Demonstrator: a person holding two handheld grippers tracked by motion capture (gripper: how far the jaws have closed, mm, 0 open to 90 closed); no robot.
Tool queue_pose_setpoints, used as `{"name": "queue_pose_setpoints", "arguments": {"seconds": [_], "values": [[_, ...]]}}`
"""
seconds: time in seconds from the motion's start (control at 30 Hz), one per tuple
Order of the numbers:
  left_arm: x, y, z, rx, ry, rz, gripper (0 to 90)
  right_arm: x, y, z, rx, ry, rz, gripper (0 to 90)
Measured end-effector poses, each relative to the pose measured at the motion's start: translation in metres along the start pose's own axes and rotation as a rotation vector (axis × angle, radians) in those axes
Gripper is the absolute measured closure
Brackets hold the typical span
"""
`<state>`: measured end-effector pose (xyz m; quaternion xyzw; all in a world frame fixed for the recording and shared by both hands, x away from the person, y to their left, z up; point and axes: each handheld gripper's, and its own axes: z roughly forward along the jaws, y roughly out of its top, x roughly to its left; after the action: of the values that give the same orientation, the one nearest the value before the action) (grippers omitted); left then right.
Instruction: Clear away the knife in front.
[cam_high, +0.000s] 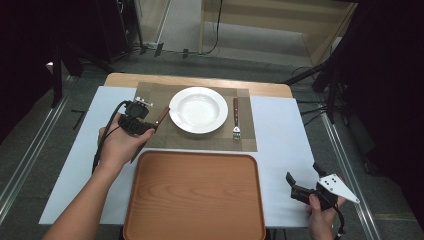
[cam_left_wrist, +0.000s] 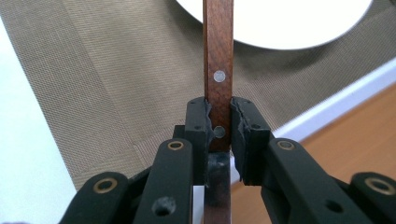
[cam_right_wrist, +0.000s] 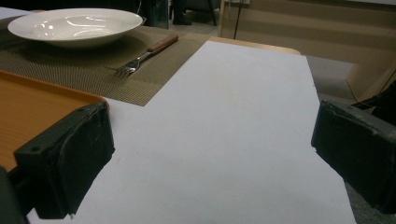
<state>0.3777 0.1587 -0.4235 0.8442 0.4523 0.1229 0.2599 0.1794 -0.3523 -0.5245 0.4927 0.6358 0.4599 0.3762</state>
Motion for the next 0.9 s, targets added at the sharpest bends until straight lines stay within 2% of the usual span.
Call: {"name": "queue_pose_setpoints", "arguments": {"seconds": [0.53,0.73,0.9], "values": [[-0.024,-0.032,-0.016,-0.011,-0.044,0.027,76.0,0.0,0.0,0.0,0.002,0.0,-0.001,0.0],[-0.039,-0.044,-0.02,-0.007,-0.049,0.056,76.0,0.001,0.0,0.0,0.002,-0.001,-0.003,0.0],[-0.048,-0.054,-0.024,-0.028,-0.061,0.052,76.0,0.001,0.0,0.0,0.001,0.002,-0.005,0.0]]}}
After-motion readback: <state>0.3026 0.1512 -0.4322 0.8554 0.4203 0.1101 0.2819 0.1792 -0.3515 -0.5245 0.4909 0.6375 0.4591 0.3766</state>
